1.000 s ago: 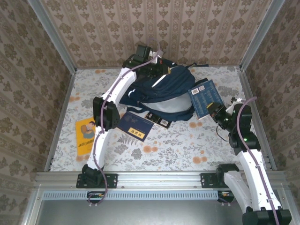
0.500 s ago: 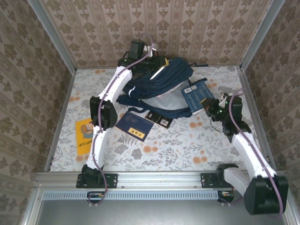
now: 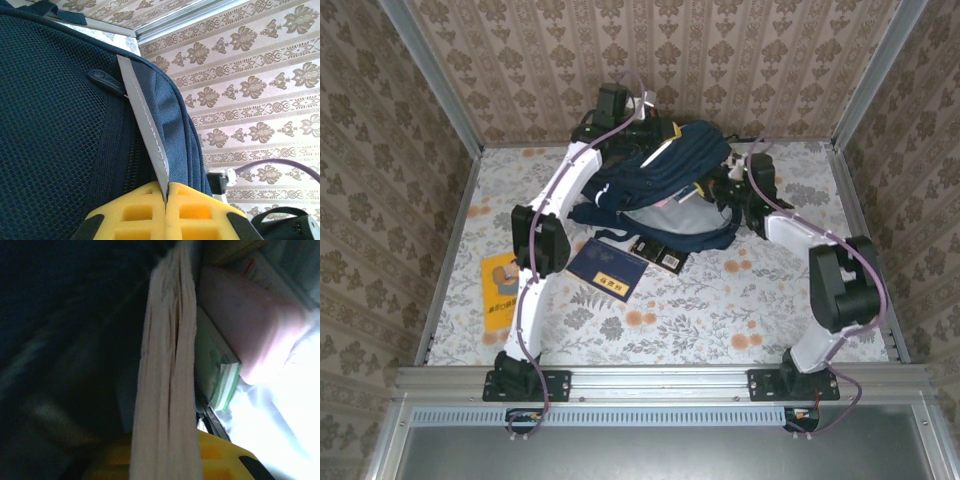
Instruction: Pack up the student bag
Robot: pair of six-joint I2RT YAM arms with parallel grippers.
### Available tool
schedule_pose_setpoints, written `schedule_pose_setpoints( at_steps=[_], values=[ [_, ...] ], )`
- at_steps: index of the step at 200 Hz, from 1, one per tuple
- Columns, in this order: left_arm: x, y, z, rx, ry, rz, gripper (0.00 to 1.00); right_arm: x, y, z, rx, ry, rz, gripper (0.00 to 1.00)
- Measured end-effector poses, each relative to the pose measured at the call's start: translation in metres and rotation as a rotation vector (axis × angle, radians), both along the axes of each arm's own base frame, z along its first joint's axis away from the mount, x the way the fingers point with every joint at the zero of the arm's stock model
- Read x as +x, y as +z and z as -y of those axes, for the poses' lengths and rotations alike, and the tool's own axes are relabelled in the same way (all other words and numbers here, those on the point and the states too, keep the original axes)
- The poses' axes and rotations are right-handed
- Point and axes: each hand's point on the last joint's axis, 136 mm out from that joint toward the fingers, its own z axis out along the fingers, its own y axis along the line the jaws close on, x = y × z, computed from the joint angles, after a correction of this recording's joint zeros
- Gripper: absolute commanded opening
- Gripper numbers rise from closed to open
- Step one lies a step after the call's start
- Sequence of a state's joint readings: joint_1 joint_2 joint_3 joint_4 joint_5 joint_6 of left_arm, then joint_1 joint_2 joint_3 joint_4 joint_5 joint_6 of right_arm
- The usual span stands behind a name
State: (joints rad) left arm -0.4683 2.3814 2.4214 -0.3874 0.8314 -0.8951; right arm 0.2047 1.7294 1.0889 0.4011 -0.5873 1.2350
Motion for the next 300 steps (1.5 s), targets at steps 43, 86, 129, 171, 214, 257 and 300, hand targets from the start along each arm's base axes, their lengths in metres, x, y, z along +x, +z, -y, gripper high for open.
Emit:
schedule_pose_setpoints(
  at_steps=[43,86,129,171,214,257,300],
  values=[
    [0.012,0.006,-0.015,-0.026,0.024,0.002,0.00,0.037,-0.028,-0.044,-0.028,0.029,-0.039,0.00],
    [0.014,0.006,-0.020,-0.035,0.027,-0.005,0.00,0.074,-0.081,-0.074,-0.084,0.019,-0.120,0.36],
    [0.022,0.007,-0.029,-0.042,0.048,-0.005,0.00,0.084,-0.075,-0.078,-0.152,0.014,-0.082,0.80],
    [0.026,0.008,-0.036,-0.044,0.054,-0.001,0.00,0.035,-0.063,-0.049,-0.286,0.027,-0.088,0.85],
    [0.030,0.004,-0.042,-0.022,0.062,0.016,0.32,-0.034,-0.037,-0.007,-0.464,0.024,-0.057,0.83],
    [0.033,-0.003,-0.063,0.090,0.134,0.051,0.56,-0.104,-0.056,0.063,-0.683,-0.095,-0.150,0.82],
    [-0.027,0.004,-0.131,0.290,0.306,0.038,0.73,-0.137,-0.022,0.075,-0.787,-0.111,-0.014,0.80]
  ],
)
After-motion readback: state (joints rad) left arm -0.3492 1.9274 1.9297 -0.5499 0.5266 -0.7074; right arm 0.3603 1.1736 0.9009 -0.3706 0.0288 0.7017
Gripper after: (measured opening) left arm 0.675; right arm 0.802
